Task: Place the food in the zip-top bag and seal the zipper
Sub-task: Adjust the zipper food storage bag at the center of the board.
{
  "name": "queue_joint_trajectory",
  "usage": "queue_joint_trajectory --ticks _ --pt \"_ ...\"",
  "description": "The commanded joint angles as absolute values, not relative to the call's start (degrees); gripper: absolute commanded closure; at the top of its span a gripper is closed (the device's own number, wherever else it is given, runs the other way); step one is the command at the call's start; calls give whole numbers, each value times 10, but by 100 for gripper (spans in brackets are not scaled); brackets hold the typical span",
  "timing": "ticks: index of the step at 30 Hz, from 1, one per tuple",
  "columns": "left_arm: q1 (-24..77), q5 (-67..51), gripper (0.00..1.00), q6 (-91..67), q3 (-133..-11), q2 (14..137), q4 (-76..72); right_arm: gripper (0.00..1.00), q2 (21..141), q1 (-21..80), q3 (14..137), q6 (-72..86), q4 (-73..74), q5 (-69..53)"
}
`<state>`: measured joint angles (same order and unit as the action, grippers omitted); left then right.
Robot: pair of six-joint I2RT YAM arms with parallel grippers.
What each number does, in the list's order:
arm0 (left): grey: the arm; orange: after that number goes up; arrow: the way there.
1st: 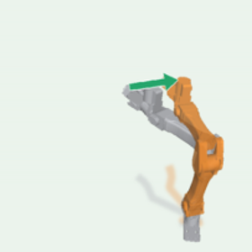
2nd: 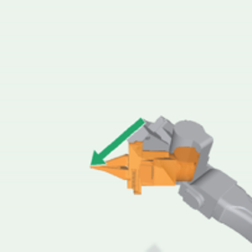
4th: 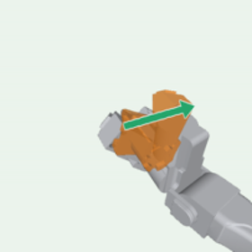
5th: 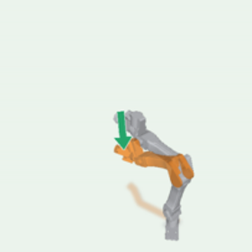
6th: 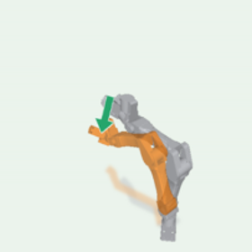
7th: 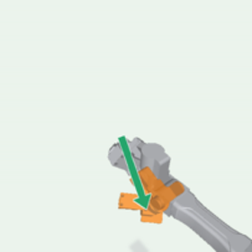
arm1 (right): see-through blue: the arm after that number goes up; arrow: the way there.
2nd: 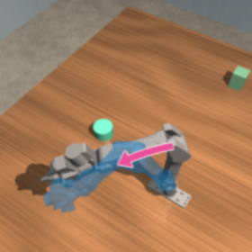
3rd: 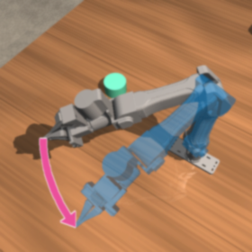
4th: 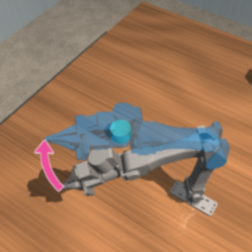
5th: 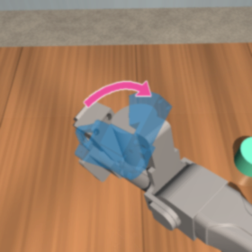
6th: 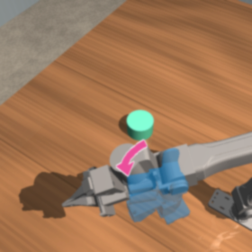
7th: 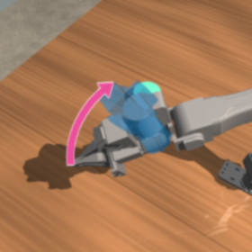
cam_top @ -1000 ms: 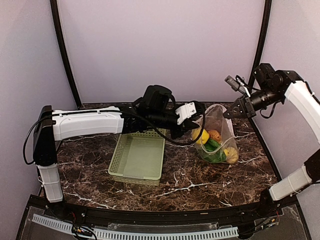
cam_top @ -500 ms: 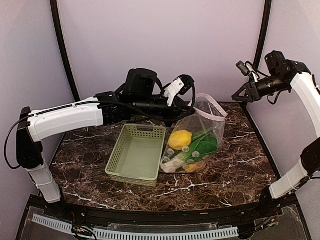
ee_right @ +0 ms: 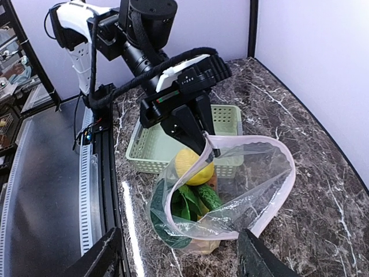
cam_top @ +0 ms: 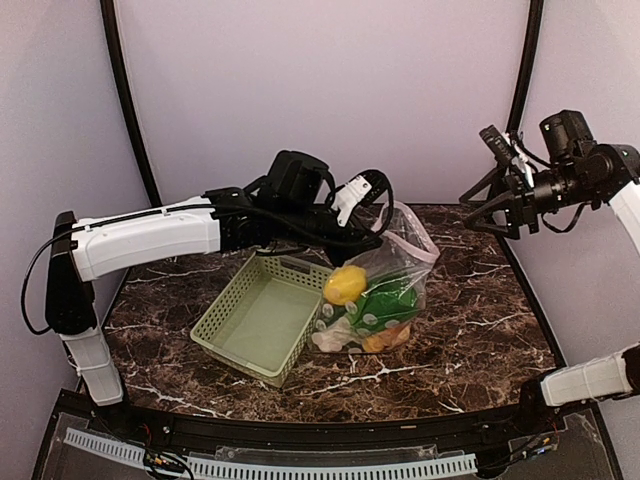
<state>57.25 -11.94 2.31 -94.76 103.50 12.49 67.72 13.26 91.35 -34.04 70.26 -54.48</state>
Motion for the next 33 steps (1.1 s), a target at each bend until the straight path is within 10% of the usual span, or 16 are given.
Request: queue_joint_trajectory --ticks 1,29,33 --pt "572 -139 99 13 -956 1006 152 34 704 173 898 -379 715 -530" --pt "571 -158 99 3 -896 908 183 62 789 340 890 -408 713 -399" --pt "571 -153 99 7 -896 910 189 96 775 342 884 -395 696 -341"
